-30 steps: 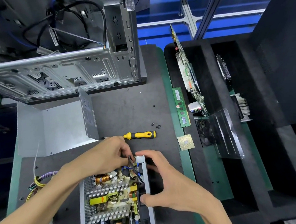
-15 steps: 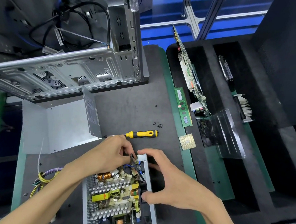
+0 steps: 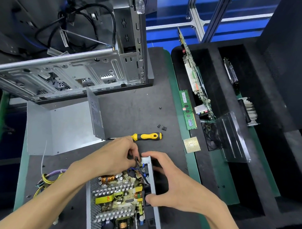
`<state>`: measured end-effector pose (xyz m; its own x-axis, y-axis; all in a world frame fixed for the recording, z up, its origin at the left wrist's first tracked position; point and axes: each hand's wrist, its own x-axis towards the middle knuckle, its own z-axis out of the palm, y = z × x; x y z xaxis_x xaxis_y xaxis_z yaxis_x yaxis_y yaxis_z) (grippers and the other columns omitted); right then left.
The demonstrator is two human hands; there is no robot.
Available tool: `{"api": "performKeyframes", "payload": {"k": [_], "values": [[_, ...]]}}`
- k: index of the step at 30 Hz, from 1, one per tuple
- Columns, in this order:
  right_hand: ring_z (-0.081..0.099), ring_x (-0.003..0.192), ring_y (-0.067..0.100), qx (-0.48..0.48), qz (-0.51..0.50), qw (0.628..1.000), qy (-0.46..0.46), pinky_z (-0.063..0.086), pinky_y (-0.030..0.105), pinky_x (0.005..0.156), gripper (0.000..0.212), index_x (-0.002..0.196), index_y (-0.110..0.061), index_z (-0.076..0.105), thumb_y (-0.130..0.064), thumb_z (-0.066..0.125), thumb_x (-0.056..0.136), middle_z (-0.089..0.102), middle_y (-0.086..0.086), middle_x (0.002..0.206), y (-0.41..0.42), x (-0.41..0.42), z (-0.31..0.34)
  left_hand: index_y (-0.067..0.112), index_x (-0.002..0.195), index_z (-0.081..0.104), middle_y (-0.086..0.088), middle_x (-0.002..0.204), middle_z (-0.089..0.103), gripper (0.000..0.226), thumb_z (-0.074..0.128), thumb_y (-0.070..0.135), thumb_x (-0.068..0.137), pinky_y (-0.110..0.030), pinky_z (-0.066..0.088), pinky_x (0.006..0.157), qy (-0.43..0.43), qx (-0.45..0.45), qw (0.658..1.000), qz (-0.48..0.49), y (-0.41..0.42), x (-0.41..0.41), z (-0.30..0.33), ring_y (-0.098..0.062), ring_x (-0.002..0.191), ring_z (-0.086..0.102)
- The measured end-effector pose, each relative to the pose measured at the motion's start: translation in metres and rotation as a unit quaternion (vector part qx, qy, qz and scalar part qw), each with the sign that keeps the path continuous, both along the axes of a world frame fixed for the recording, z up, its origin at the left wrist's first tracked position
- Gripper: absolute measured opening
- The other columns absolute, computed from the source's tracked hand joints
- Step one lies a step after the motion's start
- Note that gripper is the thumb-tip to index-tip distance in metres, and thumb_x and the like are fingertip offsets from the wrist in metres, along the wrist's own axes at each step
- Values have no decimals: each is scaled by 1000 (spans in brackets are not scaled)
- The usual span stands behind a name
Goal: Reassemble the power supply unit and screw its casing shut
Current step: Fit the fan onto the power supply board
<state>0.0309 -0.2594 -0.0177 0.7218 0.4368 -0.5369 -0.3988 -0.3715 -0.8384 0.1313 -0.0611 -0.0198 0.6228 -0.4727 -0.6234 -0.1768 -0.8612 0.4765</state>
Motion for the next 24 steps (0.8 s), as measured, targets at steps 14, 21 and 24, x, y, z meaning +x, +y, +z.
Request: {"api": "performKeyframes", "payload": {"k": [14,21,24], "values": [[37,139,-8,-1,-1,1000,-11,39,33,115,86,138,-63,30,-30,78,75,32,-32,147,1,0,-5,31,71,59,11,78,57,20,71,18,81,-28,41,58,-36,161,985,-44,-26,7,9,-18,75,58],[39,141,-3,15,-10,1000,-9,41,32,116,84,138,-62,32,-29,80,76,31,-29,149,1,-2,-7,31,64,62,15,71,60,22,75,20,79,-24,34,51,-38,152,988,-6,-22,7,6,-16,79,63],[39,142,-1,27,-16,1000,-1,40,23,113,85,140,-58,34,-22,81,80,30,-26,153,1,-3,-8,32,65,62,14,72,61,23,76,22,82,-26,39,57,-37,130,991,-18,-20,6,7,-19,84,65]]}}
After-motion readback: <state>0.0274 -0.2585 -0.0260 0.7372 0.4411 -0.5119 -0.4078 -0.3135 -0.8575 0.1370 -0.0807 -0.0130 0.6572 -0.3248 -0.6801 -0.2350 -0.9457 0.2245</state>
